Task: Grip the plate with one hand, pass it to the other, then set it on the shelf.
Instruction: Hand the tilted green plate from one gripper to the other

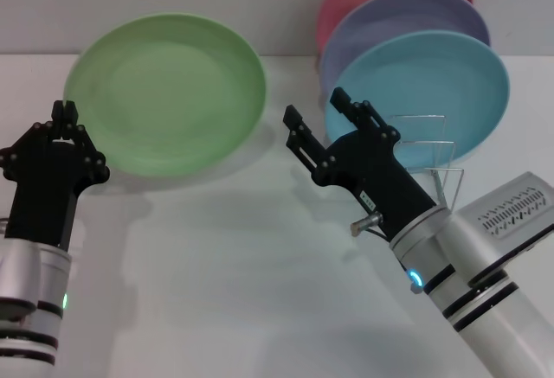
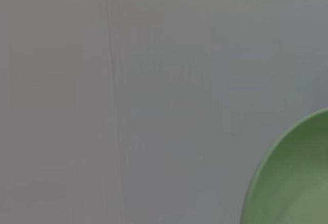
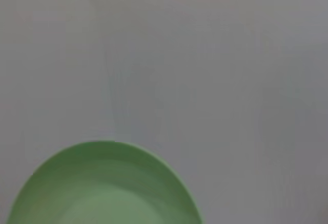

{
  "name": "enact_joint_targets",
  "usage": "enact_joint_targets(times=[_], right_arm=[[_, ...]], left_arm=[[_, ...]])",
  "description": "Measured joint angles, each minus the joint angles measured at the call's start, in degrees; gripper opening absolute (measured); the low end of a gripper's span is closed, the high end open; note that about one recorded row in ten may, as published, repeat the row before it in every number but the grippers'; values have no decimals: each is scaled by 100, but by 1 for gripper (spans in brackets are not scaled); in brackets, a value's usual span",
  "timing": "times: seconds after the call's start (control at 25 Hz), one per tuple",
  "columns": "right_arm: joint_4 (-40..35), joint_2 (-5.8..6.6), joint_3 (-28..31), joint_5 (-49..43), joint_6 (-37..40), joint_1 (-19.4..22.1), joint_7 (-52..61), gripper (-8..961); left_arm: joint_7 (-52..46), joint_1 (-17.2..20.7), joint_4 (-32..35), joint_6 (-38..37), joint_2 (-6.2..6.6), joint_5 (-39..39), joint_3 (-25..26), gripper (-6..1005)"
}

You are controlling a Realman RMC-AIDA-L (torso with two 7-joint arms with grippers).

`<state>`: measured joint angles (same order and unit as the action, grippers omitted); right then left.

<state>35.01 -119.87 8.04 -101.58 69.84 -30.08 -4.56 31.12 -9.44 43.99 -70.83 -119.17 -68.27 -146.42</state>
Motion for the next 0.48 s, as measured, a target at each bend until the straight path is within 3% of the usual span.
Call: enact_joint_targets(times=[0.48], right_arm=[[-128, 11, 18, -183, -333, -99, -6, 689]], left_arm=[[839, 78, 504, -139, 0, -744, -469, 25]])
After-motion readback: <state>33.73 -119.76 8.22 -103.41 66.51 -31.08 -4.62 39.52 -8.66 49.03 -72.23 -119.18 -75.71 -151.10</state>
